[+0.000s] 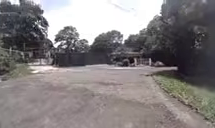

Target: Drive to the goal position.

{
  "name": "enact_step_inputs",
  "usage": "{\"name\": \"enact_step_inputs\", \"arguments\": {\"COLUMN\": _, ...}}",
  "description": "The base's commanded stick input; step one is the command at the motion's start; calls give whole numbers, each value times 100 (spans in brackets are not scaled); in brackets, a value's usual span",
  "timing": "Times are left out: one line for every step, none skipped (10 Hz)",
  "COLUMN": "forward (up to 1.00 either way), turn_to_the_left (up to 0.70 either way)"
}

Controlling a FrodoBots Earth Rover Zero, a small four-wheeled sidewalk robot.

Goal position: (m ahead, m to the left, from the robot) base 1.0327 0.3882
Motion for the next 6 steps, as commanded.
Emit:
{"name": "enact_step_inputs", "arguments": {"forward": 50, "turn_to_the_left": -50}}
{"name": "enact_step_inputs", "arguments": {"forward": 50, "turn_to_the_left": -50}}
{"name": "enact_step_inputs", "arguments": {"forward": 50, "turn_to_the_left": -50}}
{"name": "enact_step_inputs", "arguments": {"forward": 50, "turn_to_the_left": -50}}
{"name": "enact_step_inputs", "arguments": {"forward": 50, "turn_to_the_left": -50}}
{"name": "enact_step_inputs", "arguments": {"forward": 50, "turn_to_the_left": -50}}
